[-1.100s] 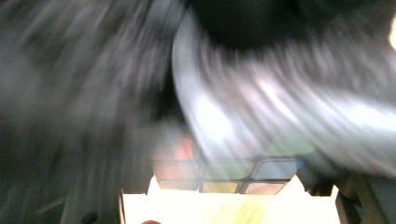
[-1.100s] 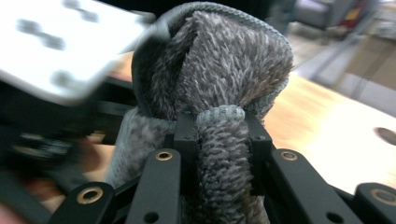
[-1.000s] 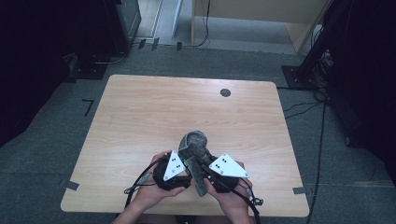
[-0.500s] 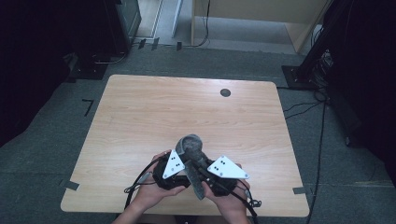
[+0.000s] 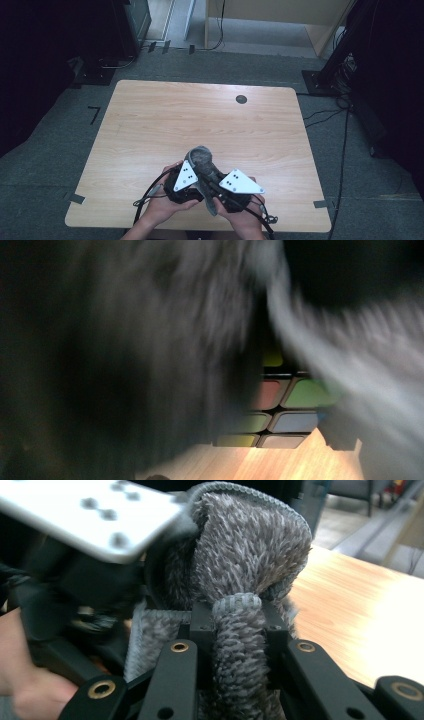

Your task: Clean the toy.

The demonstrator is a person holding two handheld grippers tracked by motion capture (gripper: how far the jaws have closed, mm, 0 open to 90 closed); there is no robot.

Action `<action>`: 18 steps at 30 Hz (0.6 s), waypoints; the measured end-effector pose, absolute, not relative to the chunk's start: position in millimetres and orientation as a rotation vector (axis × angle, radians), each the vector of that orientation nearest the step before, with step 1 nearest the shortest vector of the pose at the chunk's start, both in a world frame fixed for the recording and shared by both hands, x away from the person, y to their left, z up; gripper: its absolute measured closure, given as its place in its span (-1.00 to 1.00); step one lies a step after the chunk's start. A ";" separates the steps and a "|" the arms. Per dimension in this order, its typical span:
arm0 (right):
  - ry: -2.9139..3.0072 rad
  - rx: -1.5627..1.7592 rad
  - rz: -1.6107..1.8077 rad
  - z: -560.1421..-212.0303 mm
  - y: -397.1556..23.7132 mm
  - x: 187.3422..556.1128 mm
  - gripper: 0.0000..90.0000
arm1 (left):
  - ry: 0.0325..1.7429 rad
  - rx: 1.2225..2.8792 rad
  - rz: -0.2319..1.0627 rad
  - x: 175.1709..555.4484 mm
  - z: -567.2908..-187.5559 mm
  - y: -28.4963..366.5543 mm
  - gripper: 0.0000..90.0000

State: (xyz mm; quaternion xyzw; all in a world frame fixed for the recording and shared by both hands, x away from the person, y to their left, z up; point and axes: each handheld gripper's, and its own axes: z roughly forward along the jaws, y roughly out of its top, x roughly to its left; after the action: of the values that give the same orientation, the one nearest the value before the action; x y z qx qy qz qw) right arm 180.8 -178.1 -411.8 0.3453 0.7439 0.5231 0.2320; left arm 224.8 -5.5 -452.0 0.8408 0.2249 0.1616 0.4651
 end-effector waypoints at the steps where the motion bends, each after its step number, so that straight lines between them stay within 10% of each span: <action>1: 2.047 0.916 1.404 -411.0 -172.7 179.7 0.68 | 0.540 2.065 0.393 222.9 -452.2 -7.3 -0.24; 18: 1.993 0.910 1.388 -412.2 -176.7 182.3 0.66 | 0.532 2.071 0.401 222.0 -450.3 -7.9 -0.24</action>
State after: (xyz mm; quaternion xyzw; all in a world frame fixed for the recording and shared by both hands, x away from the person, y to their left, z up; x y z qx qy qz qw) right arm 182.3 -176.7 -412.2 0.3379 0.7398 0.5151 0.2706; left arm 222.0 -7.9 -450.3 0.8429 0.2164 0.1632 0.4647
